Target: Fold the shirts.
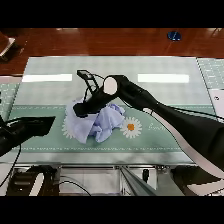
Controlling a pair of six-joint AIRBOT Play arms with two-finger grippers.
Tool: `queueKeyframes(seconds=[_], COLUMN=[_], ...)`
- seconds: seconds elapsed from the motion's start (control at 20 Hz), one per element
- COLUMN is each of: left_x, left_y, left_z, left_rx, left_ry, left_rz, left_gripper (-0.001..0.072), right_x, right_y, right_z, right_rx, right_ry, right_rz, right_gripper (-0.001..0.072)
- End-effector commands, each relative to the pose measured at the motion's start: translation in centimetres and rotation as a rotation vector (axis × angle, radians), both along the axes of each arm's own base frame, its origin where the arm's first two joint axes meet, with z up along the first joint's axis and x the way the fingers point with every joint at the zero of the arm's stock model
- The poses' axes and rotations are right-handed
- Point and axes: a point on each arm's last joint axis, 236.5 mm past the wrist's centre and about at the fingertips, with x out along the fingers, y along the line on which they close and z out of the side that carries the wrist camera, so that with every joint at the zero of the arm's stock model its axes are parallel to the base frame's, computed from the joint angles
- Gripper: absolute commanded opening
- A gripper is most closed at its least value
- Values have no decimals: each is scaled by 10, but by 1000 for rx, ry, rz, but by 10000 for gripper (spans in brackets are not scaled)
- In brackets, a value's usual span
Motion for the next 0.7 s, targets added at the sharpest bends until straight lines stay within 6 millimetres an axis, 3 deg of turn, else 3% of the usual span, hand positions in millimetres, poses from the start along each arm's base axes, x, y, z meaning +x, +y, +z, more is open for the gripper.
queueKeyframes(seconds=[0.0,0.05,0.2,0.25,0.35,0.4,0.5,0.6,0.65], left_x=[-23,-36,-79,-87,-93,-89,-60,-32,-28], left_y=[-29,-35,-42,-44,-46,-49,-46,-46,-41], left_z=[-10,-17,-47,-61,-92,-96,-86,-71,-80], left_rx=[-113,-117,-90,-97,-135,-180,-214,-274,-252], left_ry=[115,170,358,404,475,483,388,297,320], left_rz=[-81,-119,-223,-226,-195,-146,-74,-10,9], left_gripper=[507,507,507,507,507,507,507,507,507], right_x=[30,50,102,109,104,94,70,46,35], right_y=[-50,-87,-233,-279,-343,-362,-379,-380,-378], right_z=[27,43,85,91,77,61,26,-8,-24], right_rx=[-9,-46,-260,-317,-370,-374,-365,-346,-340], right_ry=[-10,-58,-210,-232,-195,-154,-73,-9,25], right_rz=[-39,-81,-324,-426,-570,-620,-674,-679,-674], right_gripper=[407,407,407,407,407,407,406,407,406])
